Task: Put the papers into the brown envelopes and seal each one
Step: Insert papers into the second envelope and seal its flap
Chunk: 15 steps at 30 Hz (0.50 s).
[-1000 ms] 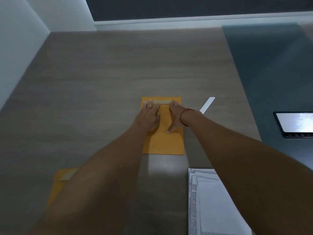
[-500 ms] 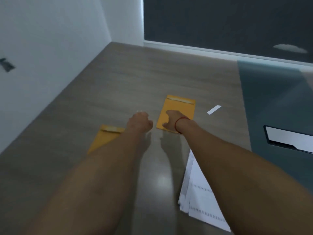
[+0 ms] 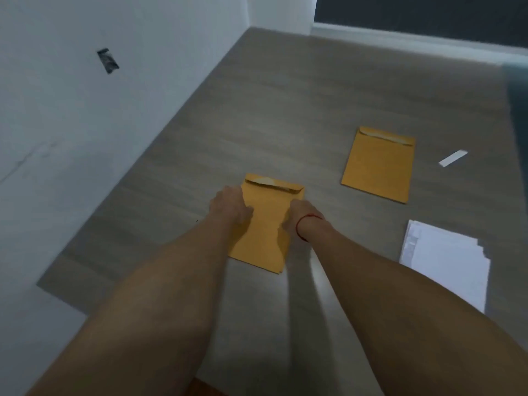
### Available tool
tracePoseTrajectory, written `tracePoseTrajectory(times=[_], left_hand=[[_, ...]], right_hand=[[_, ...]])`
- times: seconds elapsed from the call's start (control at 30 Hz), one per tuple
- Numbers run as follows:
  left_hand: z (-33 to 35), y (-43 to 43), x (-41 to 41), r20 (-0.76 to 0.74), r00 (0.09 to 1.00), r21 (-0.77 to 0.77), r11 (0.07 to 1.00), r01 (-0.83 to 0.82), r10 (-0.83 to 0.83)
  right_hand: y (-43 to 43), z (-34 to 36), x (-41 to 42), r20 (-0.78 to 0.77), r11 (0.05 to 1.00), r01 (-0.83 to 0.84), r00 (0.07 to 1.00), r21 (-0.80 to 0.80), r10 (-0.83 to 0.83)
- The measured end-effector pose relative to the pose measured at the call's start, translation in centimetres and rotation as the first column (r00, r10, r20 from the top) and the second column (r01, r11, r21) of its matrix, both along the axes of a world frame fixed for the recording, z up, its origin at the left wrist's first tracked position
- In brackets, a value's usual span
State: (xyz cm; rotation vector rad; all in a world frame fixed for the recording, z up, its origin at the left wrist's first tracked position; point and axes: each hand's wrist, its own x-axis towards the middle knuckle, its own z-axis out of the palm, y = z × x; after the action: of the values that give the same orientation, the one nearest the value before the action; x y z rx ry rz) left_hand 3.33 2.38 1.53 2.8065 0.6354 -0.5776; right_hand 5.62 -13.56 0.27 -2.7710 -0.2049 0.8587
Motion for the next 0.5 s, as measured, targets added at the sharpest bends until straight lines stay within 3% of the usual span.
tracePoseTrajectory(times=[0.13, 0.27, 0.37, 0.5], left_hand=[[-2.6, 1.6, -0.4, -0.047, 0.999, -0.049, 0.999, 0.018, -0.021], [-3.6, 2.3, 0.3, -0.02, 0.99, -0.281, 0.95, -0.138, 0.138], [-3.9, 2.9, 0.6, -0.065, 0.965, -0.398, 0.88, -0.257, 0.253], [-4.0, 3.1, 0.6, -0.077, 0.969, -0.379, 0.892, -0.246, 0.235]], right_hand=[[1.7, -1.9, -0.2, -0.001, 0.944, 0.323, 0.946, 0.067, -0.324], [2.7, -2.5, 0.8, -0.112, 0.758, 0.632, 0.775, 0.161, -0.623], [2.8, -2.6, 1.2, -0.203, 0.676, 0.71, 0.704, 0.196, -0.681], [3.1, -2.1, 1.4, -0.255, 0.712, 0.67, 0.74, 0.209, -0.622]])
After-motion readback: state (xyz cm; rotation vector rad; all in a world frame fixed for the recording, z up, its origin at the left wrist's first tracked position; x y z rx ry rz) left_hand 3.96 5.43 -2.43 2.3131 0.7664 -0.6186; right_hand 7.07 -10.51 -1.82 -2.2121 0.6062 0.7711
